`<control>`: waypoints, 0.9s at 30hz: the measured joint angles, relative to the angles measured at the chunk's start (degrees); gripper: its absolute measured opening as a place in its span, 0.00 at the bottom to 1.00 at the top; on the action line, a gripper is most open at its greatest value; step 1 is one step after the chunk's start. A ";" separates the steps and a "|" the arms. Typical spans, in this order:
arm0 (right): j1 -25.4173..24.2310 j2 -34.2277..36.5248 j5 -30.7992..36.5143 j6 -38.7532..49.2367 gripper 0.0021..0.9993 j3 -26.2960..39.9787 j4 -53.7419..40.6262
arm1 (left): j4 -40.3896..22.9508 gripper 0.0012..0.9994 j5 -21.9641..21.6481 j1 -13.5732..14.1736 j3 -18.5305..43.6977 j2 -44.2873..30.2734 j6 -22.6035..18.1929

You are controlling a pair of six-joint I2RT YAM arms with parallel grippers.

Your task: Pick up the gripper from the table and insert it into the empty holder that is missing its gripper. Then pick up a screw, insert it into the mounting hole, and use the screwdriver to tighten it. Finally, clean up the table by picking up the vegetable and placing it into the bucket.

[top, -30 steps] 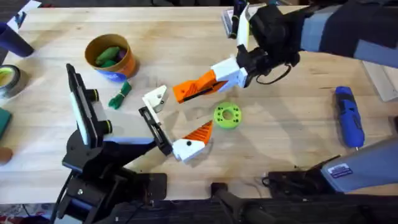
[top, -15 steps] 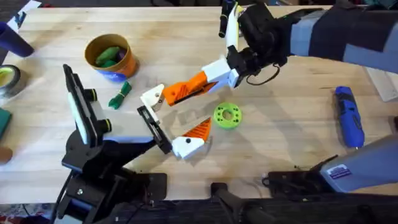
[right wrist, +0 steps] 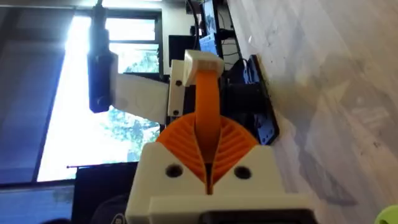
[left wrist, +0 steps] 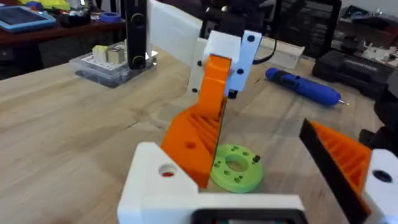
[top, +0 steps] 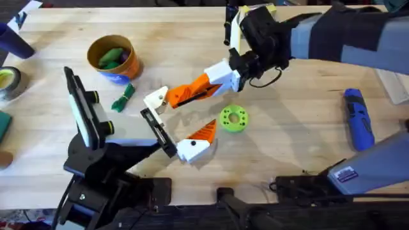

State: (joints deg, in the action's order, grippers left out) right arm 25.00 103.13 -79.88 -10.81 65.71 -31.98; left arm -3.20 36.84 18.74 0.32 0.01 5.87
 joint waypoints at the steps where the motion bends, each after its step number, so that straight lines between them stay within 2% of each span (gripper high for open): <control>1: 0.02 0.33 -0.48 -0.10 0.01 0.00 0.21 | 0.02 0.99 -0.02 -0.02 0.00 0.00 0.18; 12: 0.04 0.59 -2.11 -2.64 0.01 -0.13 4.77 | 0.15 0.99 -0.27 -0.04 -0.02 0.00 -0.31; 22: 1.12 2.44 -3.36 -17.26 0.01 -0.66 19.53 | 0.19 0.99 -2.39 -0.37 -0.02 0.00 -0.94; 27: 2.67 3.79 -3.95 -22.16 0.01 -0.66 23.23 | 0.17 0.99 -3.29 -0.57 -0.02 0.00 -0.72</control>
State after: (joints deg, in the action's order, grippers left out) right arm 27.67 106.91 -83.82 -32.97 65.06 -8.75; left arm -3.03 33.55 18.17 0.30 0.01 5.15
